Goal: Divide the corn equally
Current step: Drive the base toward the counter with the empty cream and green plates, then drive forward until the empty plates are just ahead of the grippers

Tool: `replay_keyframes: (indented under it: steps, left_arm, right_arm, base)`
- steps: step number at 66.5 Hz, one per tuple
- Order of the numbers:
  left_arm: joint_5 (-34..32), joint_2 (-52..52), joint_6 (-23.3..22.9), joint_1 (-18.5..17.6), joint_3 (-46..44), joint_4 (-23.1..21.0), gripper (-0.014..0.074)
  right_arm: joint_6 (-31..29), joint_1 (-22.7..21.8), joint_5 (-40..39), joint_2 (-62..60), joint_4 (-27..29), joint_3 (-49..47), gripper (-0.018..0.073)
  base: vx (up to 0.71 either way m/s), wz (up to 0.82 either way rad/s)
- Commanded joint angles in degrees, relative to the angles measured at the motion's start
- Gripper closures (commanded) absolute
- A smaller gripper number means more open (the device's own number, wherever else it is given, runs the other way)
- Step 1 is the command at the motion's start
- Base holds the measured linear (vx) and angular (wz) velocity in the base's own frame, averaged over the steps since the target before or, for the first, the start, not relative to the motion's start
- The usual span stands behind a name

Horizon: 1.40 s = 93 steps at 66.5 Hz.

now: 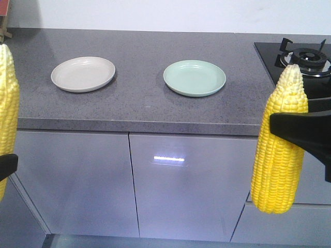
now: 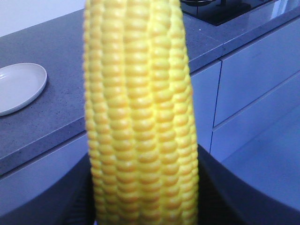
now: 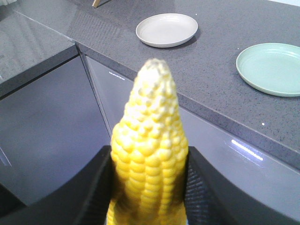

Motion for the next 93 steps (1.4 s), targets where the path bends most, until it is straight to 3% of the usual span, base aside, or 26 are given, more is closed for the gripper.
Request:
replay_keyframes:
  steps: [1,93]
  left_arm:
    - [-4.29,0.16,-0.5,-0.29,-1.29,-0.34,0.0325]
    - [-4.29,0.16,-0.5,-0.29,-1.29,-0.34,0.0325]
  right_arm:
    - [-0.57,-0.15,-3.14,-0.39,2.31,-1.39,0.0315]
    - [-0.57,-0.15,-3.2,-0.39,2.31,-1.39,0.0315]
  base:
    - [0.12,0.0]
    - [0.12,-0.01]
